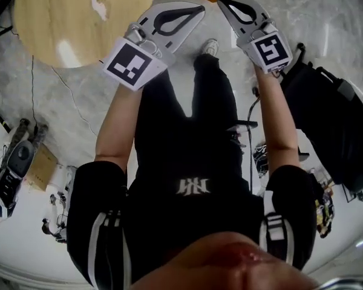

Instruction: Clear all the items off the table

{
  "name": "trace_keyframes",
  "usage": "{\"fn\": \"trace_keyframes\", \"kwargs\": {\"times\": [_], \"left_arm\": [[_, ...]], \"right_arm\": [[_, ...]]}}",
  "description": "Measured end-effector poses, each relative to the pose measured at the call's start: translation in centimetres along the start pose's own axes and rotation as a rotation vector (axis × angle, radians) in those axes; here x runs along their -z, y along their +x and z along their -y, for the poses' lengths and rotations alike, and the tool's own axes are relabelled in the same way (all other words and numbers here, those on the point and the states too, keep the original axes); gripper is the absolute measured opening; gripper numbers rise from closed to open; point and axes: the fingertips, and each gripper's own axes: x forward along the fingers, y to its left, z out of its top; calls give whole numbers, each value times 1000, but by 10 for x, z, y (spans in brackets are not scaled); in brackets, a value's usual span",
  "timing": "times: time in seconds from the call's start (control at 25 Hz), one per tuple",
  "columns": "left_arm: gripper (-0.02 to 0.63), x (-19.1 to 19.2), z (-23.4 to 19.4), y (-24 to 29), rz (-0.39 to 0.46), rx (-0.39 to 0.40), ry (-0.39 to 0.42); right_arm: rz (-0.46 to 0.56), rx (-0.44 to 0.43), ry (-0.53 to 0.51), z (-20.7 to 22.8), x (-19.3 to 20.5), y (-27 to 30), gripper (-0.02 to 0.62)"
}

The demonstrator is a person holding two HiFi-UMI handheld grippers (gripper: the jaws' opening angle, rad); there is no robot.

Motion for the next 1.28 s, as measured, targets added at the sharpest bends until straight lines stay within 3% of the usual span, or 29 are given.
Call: {"fn": "trace_keyframes", "kwargs": {"times": [0.2,0.36,0.48,0.68,1.0,1.28], "left_arm": [[12,-86,-6,-108,65,-63,14],[12,-120,-26,-202,89,-90,11],[12,-128,-35,-273,79,-111,44],[12,-127,-46,-325,91,-141,21],[12,-110,-45,-342,113,-234,-56],[12,-106,-44,-347,123,-205,-68]], "right_arm": [[116,-98,-59,-82,-147,3,3],[161,-153,-86,-138,-237,34,3],[174,-176,-107,-180,-276,64,3],[143,-241,-123,-215,-293,88,3],[162,-359,-115,-234,-307,91,3],[159,-358,-110,-245,-307,98,3]]}}
